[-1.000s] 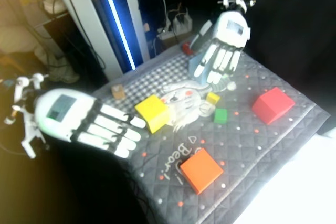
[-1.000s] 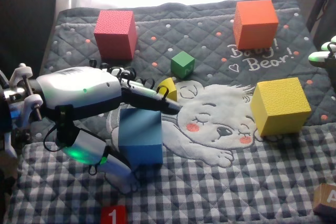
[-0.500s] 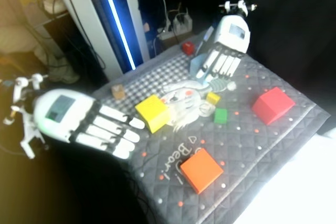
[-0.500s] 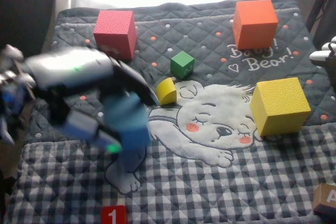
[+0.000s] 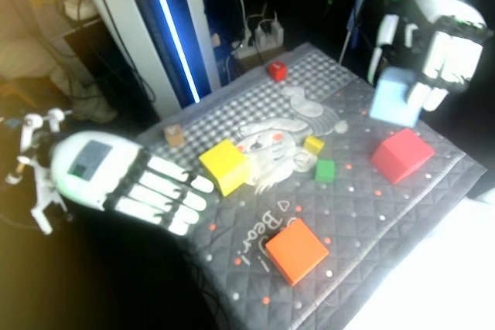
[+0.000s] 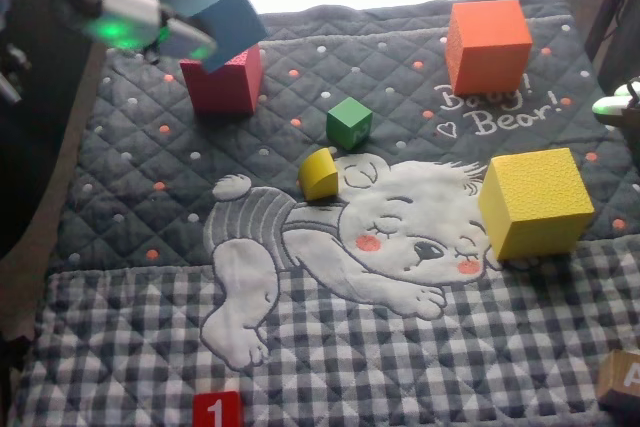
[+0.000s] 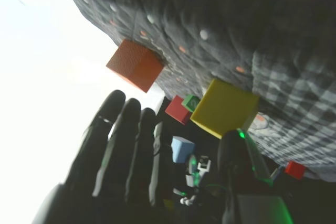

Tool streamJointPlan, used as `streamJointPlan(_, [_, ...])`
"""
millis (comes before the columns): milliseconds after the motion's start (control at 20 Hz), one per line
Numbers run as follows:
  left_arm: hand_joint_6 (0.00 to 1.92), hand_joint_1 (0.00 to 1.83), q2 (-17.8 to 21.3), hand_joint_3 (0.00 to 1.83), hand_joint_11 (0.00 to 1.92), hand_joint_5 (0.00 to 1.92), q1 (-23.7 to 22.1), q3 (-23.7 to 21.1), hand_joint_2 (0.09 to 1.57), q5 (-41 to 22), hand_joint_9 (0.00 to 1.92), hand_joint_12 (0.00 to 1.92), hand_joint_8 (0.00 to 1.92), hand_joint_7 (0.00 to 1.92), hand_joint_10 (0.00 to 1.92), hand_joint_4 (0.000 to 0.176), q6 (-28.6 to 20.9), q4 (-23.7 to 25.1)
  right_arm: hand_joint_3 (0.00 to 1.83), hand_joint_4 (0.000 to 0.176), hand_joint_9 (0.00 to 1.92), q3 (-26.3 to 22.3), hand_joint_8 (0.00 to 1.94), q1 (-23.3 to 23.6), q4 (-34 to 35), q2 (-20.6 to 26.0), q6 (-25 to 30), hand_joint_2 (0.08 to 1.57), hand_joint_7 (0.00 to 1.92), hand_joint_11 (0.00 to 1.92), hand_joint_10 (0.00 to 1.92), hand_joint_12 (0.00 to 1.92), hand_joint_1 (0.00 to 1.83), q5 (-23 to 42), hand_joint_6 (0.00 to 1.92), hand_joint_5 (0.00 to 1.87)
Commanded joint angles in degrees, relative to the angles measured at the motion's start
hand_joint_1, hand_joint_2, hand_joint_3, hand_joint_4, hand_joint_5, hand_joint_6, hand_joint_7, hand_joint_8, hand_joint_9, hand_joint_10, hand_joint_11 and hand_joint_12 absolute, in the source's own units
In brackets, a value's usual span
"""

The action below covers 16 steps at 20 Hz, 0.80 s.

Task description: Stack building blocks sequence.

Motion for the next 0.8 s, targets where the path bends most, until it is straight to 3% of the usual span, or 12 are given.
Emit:
streamJointPlan(0, [0.91, 1.37, -0.68, 0.00, 0.78, 0.98, -1.72, 1.31, 1.10, -3.40, 0.95, 1.29, 0.98, 0.95, 1.21, 0.000, 0.38, -1.22, 0.00, 0.050, 0.38, 0.54, 0.00, 0.71, 1.81, 0.02, 0.08, 1.19, 0.39, 0.03, 0.00, 0.84, 0.88, 6.64, 0.00, 0.36])
streamJointPlan(150, [0.95, 1.39, -2.56, 0.00, 0.78, 0.96, -3.09, 3.18, 1.09, -0.90, 0.97, 1.30, 0.91, 0.99, 1.16, 0.000, 3.29, -2.71, 0.00, 0.055, 0.39, 0.71, 0.00, 0.80, 1.80, -0.29, 0.08, 1.19, 0.40, 0.00, 0.01, 0.86, 0.84, 6.64, 0.00, 0.36])
streamJointPlan(250, [0.99, 1.39, -2.77, 0.00, 0.80, 0.95, -3.62, 3.28, 1.09, 0.69, 0.98, 1.13, 0.89, 1.01, 1.11, 0.000, 6.83, -4.47, 0.00, 0.056, 0.41, 0.71, 0.01, 0.80, 1.76, -0.29, 0.08, 1.19, 0.41, 0.06, 0.01, 0.85, 0.82, 6.64, 0.00, 0.36])
streamJointPlan(300, [0.98, 1.48, -2.77, 0.00, 0.79, 0.95, -3.66, 3.58, 1.09, 1.06, 0.99, 1.40, 0.87, 0.99, 0.99, 0.000, 6.88, -4.78, 0.00, 0.055, 0.41, 0.73, 0.01, 0.79, 1.76, -0.29, 0.08, 1.20, 0.42, 0.08, 0.01, 0.86, 0.85, 6.64, 0.00, 0.36])
streamJointPlan(350, [0.97, 1.49, -2.78, 0.00, 0.79, 0.96, -3.66, 3.97, 1.09, 1.32, 0.99, 1.47, 0.86, 0.99, 0.98, 0.000, 6.88, -5.31, 0.00, 0.056, 0.44, 0.73, 0.01, 0.79, 1.77, -0.35, 0.08, 1.19, 0.43, 0.12, 0.01, 0.87, 0.85, 6.64, 0.00, 0.37])
streamJointPlan(400, [0.96, 1.41, -2.85, 0.00, 0.76, 0.97, -3.66, 4.29, 1.09, 1.53, 0.97, 1.24, 0.88, 1.00, 1.11, 0.000, 6.88, -5.67, 0.00, 0.053, 0.45, 0.74, 0.00, 0.79, 1.76, -0.43, 0.08, 1.19, 0.44, 0.18, 0.01, 0.79, 0.87, 6.64, 0.00, 0.38])
streamJointPlan(500, [0.97, 1.39, -3.29, 0.00, 0.80, 0.97, -3.67, 5.23, 1.09, 2.23, 0.97, 1.12, 0.87, 1.00, 1.12, 0.000, 6.88, -6.34, 0.00, 0.054, 0.43, 0.86, 0.00, 0.78, 1.70, -0.73, 0.08, 1.19, 0.41, 0.23, 0.00, 0.66, 0.88, 6.64, 0.00, 0.37])
streamJointPlan(600, [0.98, 1.38, -4.09, 0.00, 0.80, 0.98, -3.67, 6.21, 1.09, 2.78, 0.97, 1.13, 0.87, 1.00, 1.12, 0.000, 6.88, -6.78, 0.00, 0.050, 0.43, 0.95, 0.00, 0.78, 1.70, -0.80, 0.08, 1.18, 0.42, 0.19, 0.00, 0.70, 0.86, 6.64, 0.00, 0.38])
streamJointPlan(750, [0.99, 1.38, -6.16, 0.00, 0.78, 0.98, -3.67, 8.38, 1.09, 3.92, 0.97, 1.08, 0.91, 0.99, 1.09, 0.000, 6.88, -7.49, 0.00, 0.060, 0.42, 1.11, 0.00, 0.78, 1.66, -1.06, 0.08, 1.18, 0.41, 0.18, 0.00, 0.71, 0.87, 6.64, 0.00, 0.38])
